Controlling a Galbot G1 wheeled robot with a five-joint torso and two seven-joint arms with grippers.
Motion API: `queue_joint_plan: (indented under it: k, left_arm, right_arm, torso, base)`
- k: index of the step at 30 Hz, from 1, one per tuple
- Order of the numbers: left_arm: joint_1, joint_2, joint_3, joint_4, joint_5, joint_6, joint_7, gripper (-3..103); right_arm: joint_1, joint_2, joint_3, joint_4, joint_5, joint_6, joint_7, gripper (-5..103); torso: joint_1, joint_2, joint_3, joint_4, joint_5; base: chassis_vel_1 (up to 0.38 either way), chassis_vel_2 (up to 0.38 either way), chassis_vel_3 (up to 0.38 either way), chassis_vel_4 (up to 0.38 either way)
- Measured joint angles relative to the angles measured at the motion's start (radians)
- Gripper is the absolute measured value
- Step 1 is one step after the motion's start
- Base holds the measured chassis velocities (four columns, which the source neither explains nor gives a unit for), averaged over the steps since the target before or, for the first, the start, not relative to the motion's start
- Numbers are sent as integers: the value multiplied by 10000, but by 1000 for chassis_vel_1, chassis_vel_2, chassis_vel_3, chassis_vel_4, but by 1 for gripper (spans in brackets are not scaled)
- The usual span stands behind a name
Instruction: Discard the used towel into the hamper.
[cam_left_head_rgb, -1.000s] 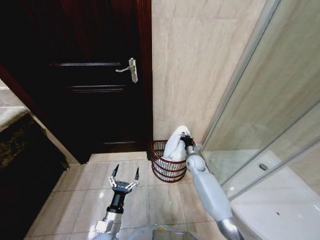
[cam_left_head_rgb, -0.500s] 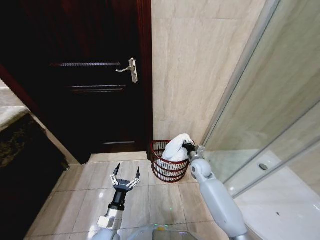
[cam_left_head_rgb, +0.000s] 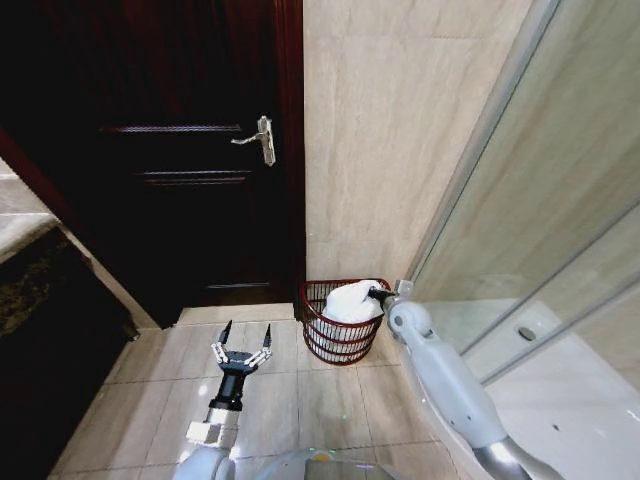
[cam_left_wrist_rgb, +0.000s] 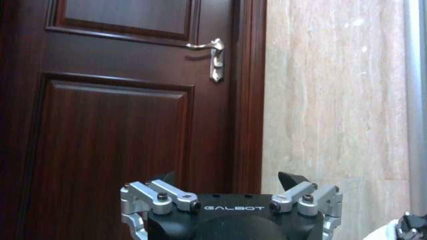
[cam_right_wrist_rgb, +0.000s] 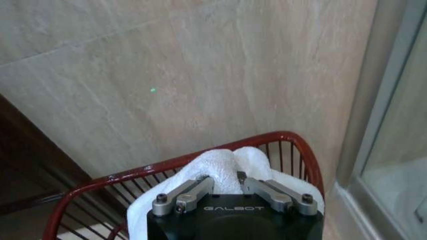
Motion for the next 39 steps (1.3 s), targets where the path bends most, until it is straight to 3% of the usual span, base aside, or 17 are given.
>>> queue_joint_plan:
  k: [7,14,27,32,39]
  left_arm:
    - [39,-95,93,244,-77,-37,-58,100]
    - [-52,-78,221,244,-136,67,-106,100]
    - [-229,-62,277,568,-208,45,-110,100]
    - [-282,-41,271,636,-218,38,-105,100]
    - [-224,-30,255,586,-218,30,-77,100]
  right_arm:
    - [655,138,-528,-820,417,-231,85,5]
    - [1259,567,-881,-2012,1490,-727,854,5]
    - [1878,1554,-669,-3673,2562,-968,1473,5]
    - [1935,1781,-599,-3672,2691,-967,1389,5]
    - [1973,2121,-653,-3941,2098,-929,860,5]
  torso:
    - [0,0,0,1,-2]
    - [0,0,0,1,-2]
    - [0,-1,0,0,-1]
    - [0,-1,0,1,-3]
    - [0,0,-1,0,-3]
  base:
    - [0,0,0,0]
    - [0,0,0,0]
    - [0,0,0,0]
    - [0,0,0,0]
    - [0,0,0,0]
